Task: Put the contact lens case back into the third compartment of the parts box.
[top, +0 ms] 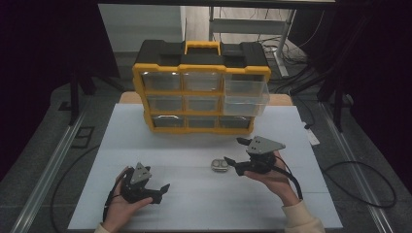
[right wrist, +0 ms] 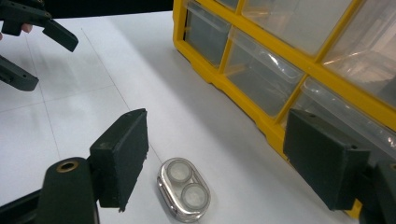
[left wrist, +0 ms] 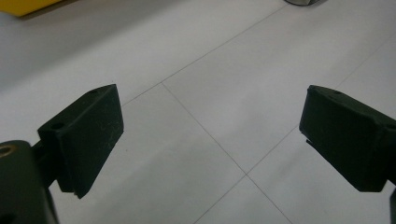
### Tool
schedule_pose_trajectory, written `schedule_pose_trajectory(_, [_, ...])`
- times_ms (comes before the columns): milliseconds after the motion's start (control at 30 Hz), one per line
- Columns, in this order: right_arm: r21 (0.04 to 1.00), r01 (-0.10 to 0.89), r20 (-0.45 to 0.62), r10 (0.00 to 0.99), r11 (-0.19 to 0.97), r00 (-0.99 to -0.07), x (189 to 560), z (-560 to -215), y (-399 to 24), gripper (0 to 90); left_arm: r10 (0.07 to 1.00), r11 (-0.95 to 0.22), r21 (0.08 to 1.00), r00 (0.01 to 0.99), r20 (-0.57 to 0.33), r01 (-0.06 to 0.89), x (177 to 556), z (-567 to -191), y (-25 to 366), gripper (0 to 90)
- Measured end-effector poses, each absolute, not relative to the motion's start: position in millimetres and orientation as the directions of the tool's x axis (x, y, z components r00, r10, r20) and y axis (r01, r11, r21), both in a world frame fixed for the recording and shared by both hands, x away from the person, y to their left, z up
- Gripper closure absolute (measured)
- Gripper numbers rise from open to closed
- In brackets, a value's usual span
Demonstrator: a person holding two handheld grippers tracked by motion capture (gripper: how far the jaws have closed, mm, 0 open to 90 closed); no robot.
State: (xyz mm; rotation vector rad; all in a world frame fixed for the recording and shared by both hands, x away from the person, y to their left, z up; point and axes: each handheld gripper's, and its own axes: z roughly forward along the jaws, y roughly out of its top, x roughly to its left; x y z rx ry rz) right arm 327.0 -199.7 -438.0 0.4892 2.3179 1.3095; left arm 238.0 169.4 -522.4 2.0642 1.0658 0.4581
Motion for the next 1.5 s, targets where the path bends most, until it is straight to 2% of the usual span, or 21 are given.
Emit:
schedule_pose_trajectory(600, [0.845,0.111,-0.182,0.477,0.523,-0.86,331,-443,-193,21.5,0.811,-0.366,0.756,0.584,-0.027,0.542,237,-523,170,7.0])
schedule_pose_trajectory(1500, [0.752,0.185,-0.143,0.43,0.633,-0.892,344,-464,-180,20.3,0.81,-0.369,0.753,0.586,-0.027,0.545,237,-523,169,7.0])
